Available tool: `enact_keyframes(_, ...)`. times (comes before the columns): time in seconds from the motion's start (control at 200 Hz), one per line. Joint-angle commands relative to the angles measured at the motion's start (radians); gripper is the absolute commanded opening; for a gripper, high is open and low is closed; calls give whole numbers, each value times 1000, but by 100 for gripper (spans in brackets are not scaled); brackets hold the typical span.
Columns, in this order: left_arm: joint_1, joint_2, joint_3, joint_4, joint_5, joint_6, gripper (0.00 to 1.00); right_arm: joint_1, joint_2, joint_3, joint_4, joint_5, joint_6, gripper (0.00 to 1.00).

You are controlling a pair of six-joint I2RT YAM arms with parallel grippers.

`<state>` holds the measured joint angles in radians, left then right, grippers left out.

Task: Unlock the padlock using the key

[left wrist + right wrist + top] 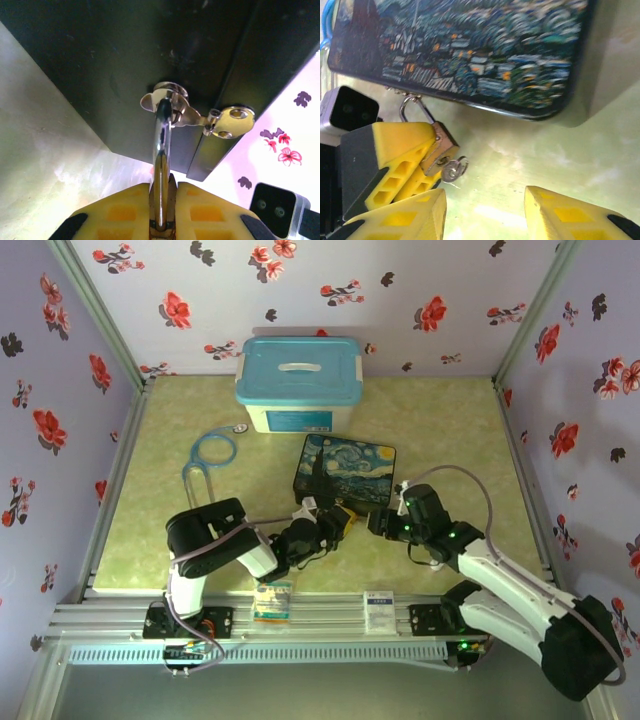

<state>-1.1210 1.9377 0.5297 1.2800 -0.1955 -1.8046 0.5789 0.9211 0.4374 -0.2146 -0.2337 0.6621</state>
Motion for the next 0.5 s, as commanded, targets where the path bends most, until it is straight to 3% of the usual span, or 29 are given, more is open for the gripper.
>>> enact_keyframes(0.0,6,-40,-7,41,30,38,0,6,40,-27,178,-100,20,43)
enact_keyframes(0.125,7,-53,-12,41,34,37,0,7,104,-101,437,-172,176,41)
enact_keyframes(0.25,9,-75,0,42,34,49,0,7,133,-154,568,-187,262,35)
enact_keyframes(0.495,4,-84,85,45,42,43,0,7,47,-203,592,-137,345,26)
